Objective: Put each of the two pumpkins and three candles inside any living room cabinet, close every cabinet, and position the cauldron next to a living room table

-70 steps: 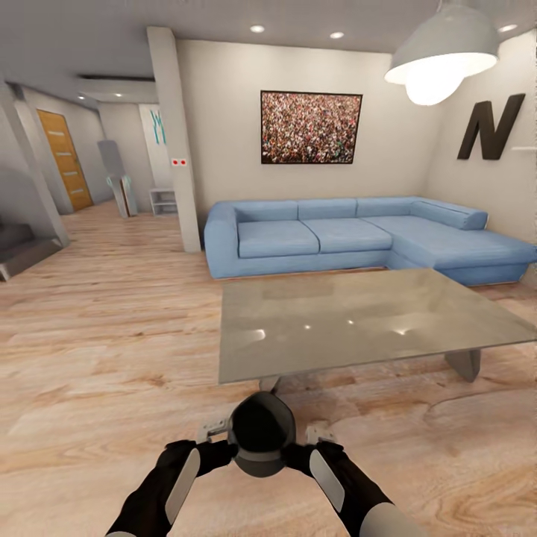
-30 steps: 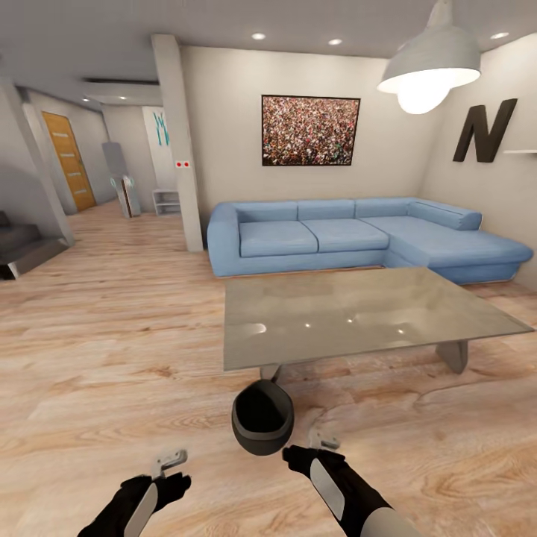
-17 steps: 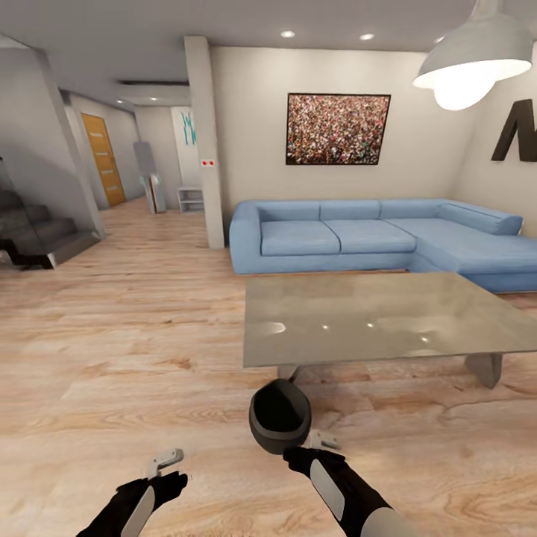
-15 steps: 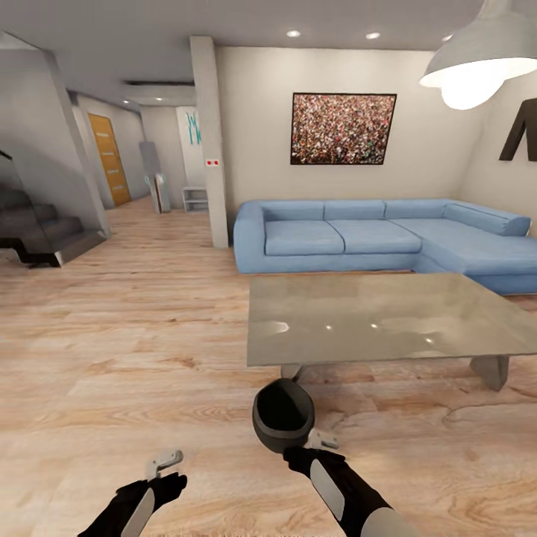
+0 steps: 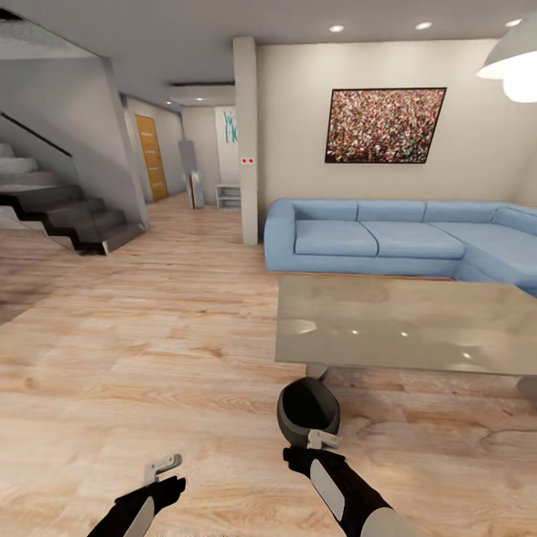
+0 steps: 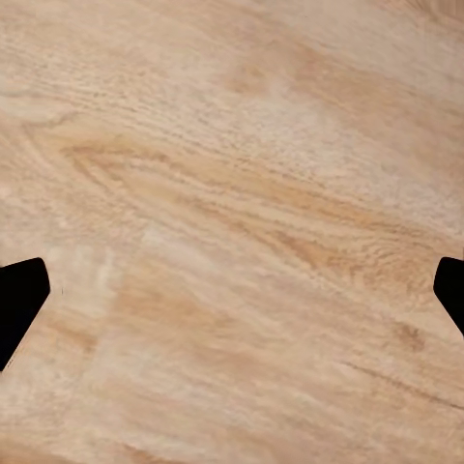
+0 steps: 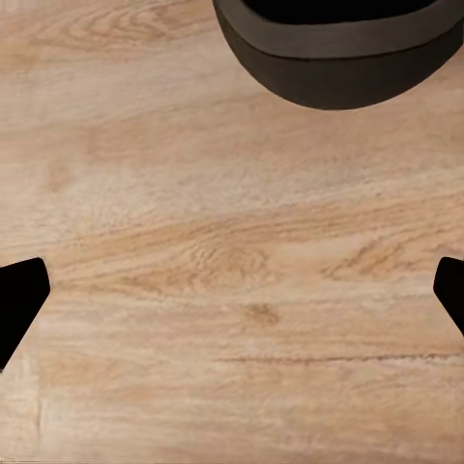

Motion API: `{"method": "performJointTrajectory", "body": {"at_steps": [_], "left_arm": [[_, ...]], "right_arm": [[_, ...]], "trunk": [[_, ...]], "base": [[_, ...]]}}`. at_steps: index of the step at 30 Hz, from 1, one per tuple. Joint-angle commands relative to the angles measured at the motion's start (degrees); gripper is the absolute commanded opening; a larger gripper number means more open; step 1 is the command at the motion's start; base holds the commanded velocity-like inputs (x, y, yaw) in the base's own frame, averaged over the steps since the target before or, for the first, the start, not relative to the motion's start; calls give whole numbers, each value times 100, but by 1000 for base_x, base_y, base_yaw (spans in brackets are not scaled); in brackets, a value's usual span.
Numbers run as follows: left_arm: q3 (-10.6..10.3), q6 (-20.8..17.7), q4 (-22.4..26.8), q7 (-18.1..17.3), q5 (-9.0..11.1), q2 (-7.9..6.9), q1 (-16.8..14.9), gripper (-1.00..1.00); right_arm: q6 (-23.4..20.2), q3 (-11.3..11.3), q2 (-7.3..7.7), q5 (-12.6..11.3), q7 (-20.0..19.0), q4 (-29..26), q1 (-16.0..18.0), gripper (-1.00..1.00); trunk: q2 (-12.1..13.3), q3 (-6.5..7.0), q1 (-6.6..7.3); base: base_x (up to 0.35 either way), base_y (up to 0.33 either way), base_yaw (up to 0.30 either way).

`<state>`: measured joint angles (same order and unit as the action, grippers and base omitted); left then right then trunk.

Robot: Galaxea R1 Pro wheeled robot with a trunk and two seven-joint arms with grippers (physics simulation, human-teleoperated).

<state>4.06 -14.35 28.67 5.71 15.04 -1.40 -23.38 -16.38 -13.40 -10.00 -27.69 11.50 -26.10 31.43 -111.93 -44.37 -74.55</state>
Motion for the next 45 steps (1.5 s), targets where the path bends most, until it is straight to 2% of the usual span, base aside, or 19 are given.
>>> {"method": "performJointTrajectory", "body": {"at_steps": [1,4,8,45], "left_arm": [[-5,122,-70,26,52,3,0,100],[-19,448,-195,18,59,9,0,100],[-23,547,-230,-33,81,8,0,100],[-6,558,-247,-53,97,-7,0,100]], "right_arm": [[-23,-23,0,-35,46,-9,3,100],[-35,-23,0,-35,52,-9,3,100],[-28,-23,0,-35,48,-9,3,100],[-7,-23,0,-36,46,92,3,100]], "trunk": [[-3,-8,1],[-3,-15,1],[-3,-25,1],[-3,-144,1]], "base": [[0,0,272],[0,0,272],[0,0,272],[-6,0,269]]}}
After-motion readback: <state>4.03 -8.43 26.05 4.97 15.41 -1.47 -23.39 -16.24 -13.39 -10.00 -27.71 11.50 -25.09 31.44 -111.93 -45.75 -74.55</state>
